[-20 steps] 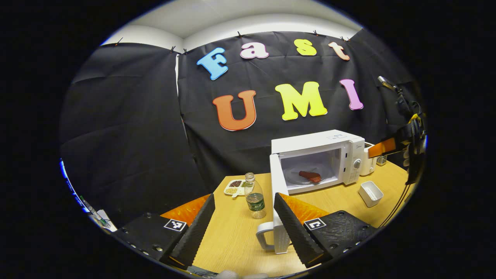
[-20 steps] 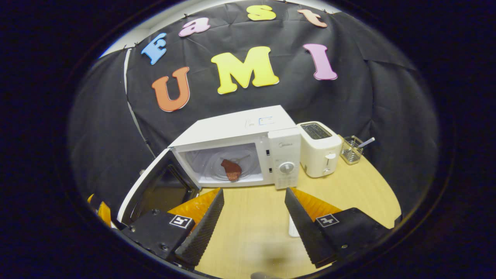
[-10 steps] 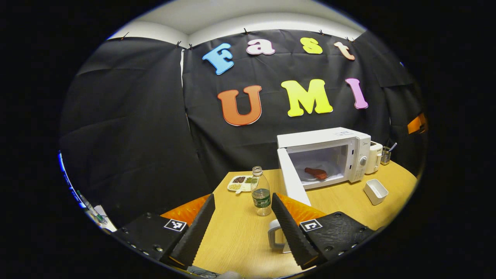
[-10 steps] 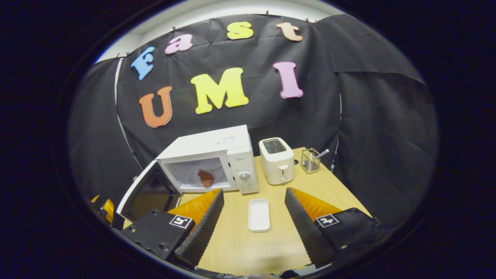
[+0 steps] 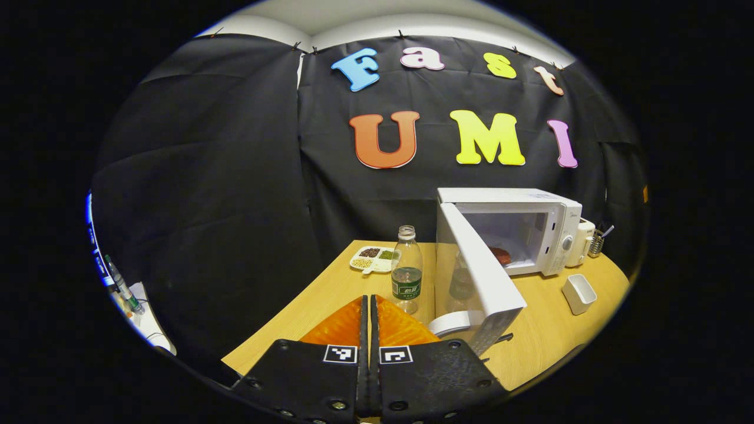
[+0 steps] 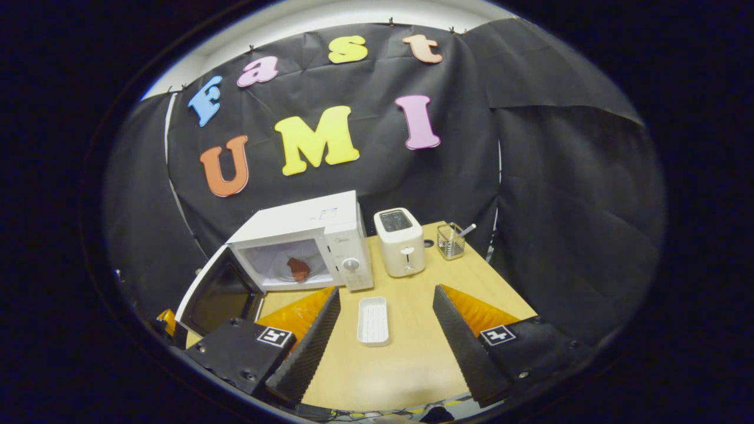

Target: Open the microwave oven with the left hand, put the food in, and close the microwave oven.

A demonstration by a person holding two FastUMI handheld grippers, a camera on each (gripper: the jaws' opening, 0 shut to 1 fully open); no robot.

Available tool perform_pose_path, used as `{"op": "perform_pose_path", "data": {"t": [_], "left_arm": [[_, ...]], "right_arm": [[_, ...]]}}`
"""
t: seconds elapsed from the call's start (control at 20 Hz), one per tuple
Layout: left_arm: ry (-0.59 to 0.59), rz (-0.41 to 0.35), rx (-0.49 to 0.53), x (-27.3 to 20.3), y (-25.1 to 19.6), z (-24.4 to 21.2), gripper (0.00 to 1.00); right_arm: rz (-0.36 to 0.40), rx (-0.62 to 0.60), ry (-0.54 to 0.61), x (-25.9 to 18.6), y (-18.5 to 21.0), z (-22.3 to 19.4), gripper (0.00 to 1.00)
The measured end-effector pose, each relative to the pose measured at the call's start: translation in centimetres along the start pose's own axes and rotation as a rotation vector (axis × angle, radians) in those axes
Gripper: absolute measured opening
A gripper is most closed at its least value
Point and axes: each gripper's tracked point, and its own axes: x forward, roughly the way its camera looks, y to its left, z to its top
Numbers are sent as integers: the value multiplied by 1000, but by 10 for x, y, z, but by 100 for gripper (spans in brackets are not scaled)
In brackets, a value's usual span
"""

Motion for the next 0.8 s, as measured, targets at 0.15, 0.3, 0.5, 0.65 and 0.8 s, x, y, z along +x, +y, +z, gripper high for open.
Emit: {"op": "perform_pose_path", "data": {"t": [0.15, 0.3, 0.5, 0.65, 0.8], "left_arm": [[19, -19, 13, 6, -6, -10, 0], [40, -35, 35, 7, -16, -18, 0], [34, -55, 74, 6, -34, -19, 0], [45, -107, 73, 2, -57, -23, 0], [37, -138, 93, 1, -82, -21, 0]], "right_arm": [[-9, 3, 9, -5, -5, -2, 100], [-11, 8, 26, -6, -9, -8, 100], [-20, -18, 24, -6, -16, -8, 100], [-16, -7, 38, -4, -23, -11, 100], [-19, 9, 51, -3, -34, -12, 100]]}}
